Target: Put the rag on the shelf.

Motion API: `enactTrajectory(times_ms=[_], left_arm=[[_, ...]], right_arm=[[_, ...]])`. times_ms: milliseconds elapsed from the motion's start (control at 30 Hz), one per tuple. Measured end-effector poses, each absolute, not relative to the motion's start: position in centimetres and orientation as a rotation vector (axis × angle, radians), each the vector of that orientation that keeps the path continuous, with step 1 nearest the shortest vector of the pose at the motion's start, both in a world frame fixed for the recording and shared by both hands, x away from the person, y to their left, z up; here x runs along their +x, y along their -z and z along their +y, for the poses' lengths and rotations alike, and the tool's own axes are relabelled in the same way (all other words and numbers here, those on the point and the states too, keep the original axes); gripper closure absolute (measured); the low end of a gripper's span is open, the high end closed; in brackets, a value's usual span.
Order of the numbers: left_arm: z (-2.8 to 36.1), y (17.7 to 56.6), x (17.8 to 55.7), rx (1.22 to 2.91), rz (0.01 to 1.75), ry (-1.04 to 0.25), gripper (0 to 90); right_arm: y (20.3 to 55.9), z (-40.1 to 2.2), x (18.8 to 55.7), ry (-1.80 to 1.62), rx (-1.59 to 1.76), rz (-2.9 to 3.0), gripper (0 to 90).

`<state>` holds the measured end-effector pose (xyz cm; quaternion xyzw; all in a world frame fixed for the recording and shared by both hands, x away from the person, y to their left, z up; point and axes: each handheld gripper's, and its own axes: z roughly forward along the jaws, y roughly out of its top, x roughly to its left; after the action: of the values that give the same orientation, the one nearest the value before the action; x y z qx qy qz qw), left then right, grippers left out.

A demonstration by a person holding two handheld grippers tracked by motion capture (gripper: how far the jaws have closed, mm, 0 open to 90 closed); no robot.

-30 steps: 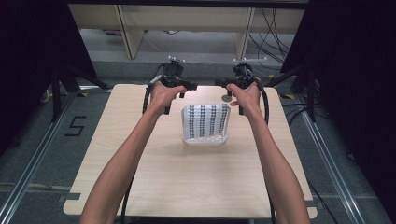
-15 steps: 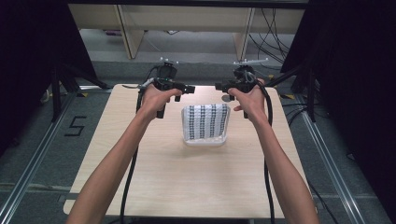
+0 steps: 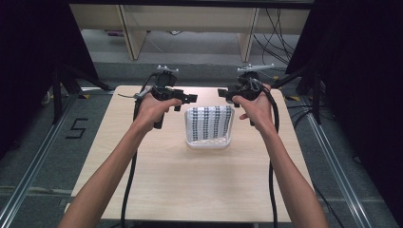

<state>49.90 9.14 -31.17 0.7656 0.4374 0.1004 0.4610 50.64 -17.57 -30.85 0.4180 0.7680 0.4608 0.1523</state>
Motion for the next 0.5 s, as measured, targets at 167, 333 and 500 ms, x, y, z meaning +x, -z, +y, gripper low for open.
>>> enactTrajectory(times_ms=[167,333,500], left_arm=[[9.2,31.4,49.5,1.892,1.073,-0.252,34.9],[9.2,31.5,49.1,1.896,1.062,-0.258,34.4],[9.4,31.5,48.4,1.883,1.055,-0.268,33.4]], right_arm=[[30.9,-17.8,50.0,-1.314,1.181,2.216,50.4],[30.7,-18.3,49.2,-1.327,1.180,2.208,45.7],[31.0,-18.6,48.5,-1.326,1.195,2.200,38.8]])
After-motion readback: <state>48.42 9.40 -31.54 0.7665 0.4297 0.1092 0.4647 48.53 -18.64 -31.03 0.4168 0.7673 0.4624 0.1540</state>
